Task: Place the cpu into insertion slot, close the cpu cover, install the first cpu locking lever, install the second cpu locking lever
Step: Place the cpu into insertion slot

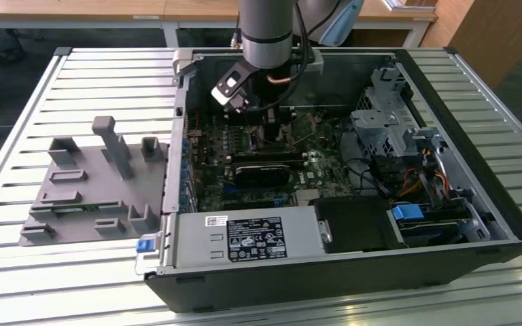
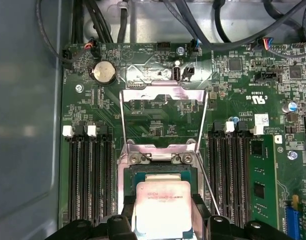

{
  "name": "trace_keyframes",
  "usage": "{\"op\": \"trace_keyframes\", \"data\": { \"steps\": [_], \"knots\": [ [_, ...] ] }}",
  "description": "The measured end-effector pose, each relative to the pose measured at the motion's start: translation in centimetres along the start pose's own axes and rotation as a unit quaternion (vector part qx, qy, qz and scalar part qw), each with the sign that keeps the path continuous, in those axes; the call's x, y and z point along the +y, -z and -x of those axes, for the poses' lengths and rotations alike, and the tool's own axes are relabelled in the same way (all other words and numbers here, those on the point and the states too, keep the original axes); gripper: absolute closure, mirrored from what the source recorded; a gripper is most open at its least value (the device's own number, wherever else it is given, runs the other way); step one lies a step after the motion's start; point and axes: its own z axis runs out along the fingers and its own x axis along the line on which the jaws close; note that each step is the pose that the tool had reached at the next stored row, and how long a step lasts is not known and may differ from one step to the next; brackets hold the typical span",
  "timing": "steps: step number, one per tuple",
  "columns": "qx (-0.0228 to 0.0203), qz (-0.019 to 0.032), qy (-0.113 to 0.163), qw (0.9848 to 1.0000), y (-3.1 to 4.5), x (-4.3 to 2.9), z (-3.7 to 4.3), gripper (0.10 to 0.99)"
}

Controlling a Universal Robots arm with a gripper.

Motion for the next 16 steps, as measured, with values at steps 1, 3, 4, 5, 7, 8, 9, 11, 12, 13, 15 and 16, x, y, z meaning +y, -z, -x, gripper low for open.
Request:
{"op": "trace_keyframes", "data": {
  "steps": [1,3,4,5,7,8,9,11,12,13,15,16],
  "knots": [
    [0.0000,0.0000,0.000,1.0000,-0.07,-0.01,0.00,0.561],
    [-0.0002,0.0000,-0.002,1.0000,-0.22,-0.02,-0.01,0.561],
    [-0.0003,0.0000,-0.003,1.0000,-0.28,-0.03,-0.01,0.561],
    [-0.0003,0.0000,-0.004,1.0000,-0.35,-0.04,-0.01,0.561],
    [-0.0004,0.0000,-0.004,1.0000,-0.48,-0.05,-0.02,0.561],
    [-0.0004,0.0000,-0.004,1.0000,-0.55,-0.06,-0.02,0.561],
    [-0.0005,0.0000,-0.004,1.0000,-0.63,-0.06,-0.02,0.561],
    [-0.0005,0.0000,-0.004,1.0000,-0.77,-0.08,-0.02,0.561],
    [-0.0006,0.0000,-0.004,1.0000,-0.84,-0.08,-0.02,0.561],
    [-0.0007,0.0000,-0.004,1.0000,-0.91,-0.09,-0.02,0.561],
    [-0.0009,0.0000,-0.004,1.0000,-1.02,-0.10,-0.03,0.561],
    [-0.0009,0.0000,-0.004,1.0000,-1.08,-0.11,-0.04,0.561]
  ]
}}
